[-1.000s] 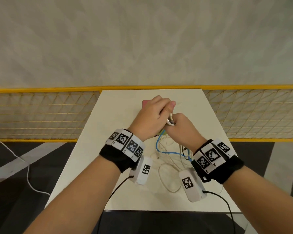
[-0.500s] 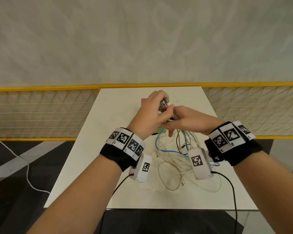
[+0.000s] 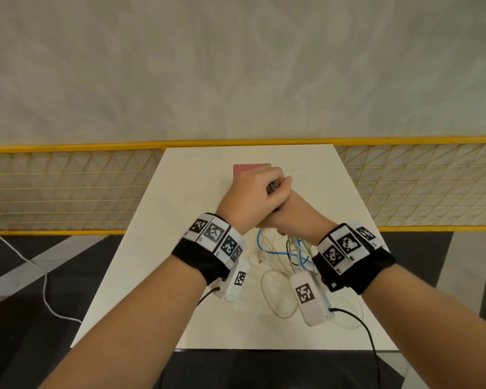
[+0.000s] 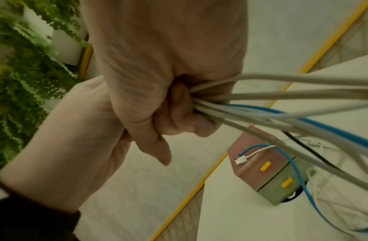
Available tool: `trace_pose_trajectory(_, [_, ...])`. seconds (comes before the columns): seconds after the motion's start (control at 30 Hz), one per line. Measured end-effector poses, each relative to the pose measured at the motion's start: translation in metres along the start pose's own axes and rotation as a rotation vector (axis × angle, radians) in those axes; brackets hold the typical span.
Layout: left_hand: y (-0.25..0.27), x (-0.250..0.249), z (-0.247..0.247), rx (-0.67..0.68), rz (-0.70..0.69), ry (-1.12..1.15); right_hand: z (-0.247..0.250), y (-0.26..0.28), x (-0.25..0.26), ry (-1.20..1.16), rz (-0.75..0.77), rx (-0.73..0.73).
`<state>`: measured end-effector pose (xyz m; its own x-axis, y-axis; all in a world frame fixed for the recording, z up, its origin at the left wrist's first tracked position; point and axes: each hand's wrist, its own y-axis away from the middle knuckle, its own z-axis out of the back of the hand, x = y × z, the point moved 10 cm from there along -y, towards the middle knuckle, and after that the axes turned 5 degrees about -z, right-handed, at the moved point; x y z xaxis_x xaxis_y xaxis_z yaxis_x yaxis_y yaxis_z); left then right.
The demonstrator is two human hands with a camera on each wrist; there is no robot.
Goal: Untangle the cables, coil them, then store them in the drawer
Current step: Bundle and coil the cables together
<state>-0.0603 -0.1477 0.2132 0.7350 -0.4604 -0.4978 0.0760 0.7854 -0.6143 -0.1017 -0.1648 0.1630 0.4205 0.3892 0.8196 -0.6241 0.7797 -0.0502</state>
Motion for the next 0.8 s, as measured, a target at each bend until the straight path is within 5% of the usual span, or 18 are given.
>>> trace_pose_trajectory(0.13, [0.008,0.054,0.035,-0.215,0.313,0.179,0.01,0.006,-0.036,0.148,-0.125,0.038])
trace_pose_trajectory(0.23, [0.021,0.096,0.025,-0.039,0.488,0.105,0.032,0.008,-0.043,0.322,-0.165,-0.065])
trace_pose_trajectory(0.33, [0.015,0.079,0.017,0.041,0.296,-0.101,0.034,0.003,-0.038,0.49,-0.15,-0.057])
trace_pose_trajectory(0.4, [0.014,0.054,-0.012,0.182,0.197,0.128,0.026,0.0,-0.03,0.583,-0.092,-0.022])
trace_pose_trajectory(0.53, [0.04,0.041,-0.069,0.511,0.338,0.388,0.02,0.0,-0.014,0.629,0.006,0.005])
trace_pose_trajectory(0.67, [0.046,0.05,-0.068,0.527,0.381,0.311,0.04,-0.004,-0.02,0.509,0.004,-0.069])
trace_pose_trajectory(0.8, [0.034,0.059,-0.051,0.391,0.41,0.385,0.046,-0.004,-0.029,0.376,0.018,-0.091])
